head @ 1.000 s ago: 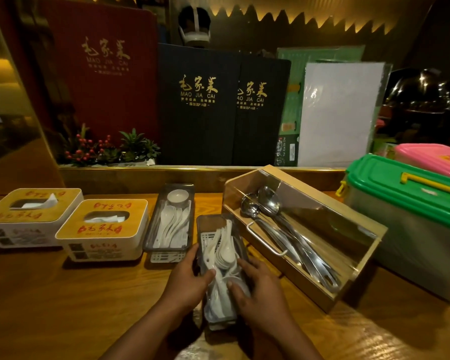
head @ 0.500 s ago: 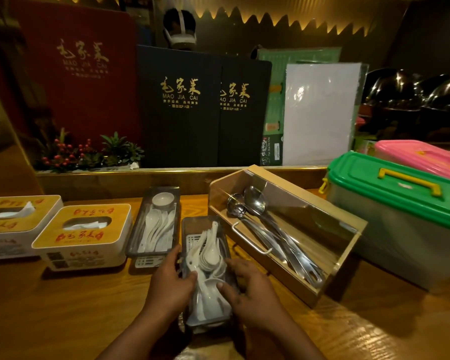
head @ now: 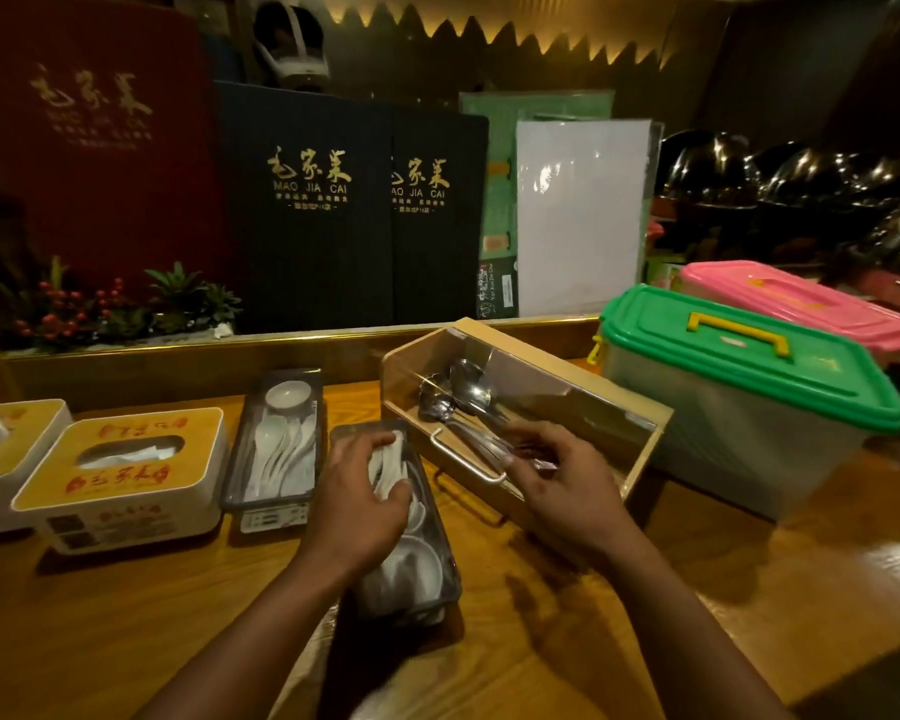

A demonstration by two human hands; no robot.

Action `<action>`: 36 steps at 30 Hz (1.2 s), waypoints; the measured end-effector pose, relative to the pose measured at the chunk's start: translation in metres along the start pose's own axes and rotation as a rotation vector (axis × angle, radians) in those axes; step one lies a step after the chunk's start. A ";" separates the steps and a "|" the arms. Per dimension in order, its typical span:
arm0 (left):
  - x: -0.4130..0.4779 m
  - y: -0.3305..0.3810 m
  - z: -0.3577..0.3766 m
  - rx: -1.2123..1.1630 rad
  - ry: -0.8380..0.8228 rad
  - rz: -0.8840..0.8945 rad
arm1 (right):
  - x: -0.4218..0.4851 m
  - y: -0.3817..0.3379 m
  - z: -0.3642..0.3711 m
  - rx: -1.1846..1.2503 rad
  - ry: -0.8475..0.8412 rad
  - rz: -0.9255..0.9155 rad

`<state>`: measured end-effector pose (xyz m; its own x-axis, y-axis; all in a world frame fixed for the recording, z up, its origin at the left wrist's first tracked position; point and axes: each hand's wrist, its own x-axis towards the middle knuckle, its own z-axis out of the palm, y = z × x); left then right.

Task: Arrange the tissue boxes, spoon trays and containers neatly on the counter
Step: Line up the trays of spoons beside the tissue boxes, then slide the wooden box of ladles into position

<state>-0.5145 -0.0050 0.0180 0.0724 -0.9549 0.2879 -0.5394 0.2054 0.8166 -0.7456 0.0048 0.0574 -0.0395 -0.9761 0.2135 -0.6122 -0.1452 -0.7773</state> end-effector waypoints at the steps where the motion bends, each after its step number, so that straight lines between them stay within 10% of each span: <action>1: -0.002 -0.003 -0.006 -0.007 0.016 -0.008 | -0.001 0.000 0.002 0.005 0.002 0.008; 18: -0.034 -0.099 -0.174 0.200 0.093 -0.151 | -0.011 -0.102 0.176 -0.015 -0.117 0.063; 36: 0.049 -0.013 -0.040 0.001 -0.072 -0.077 | -0.019 0.025 -0.008 -0.135 0.720 0.306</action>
<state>-0.4701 -0.0456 0.0414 0.0530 -0.9808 0.1878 -0.5353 0.1309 0.8345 -0.7663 0.0212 0.0387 -0.6944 -0.6185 0.3677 -0.5800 0.1788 -0.7947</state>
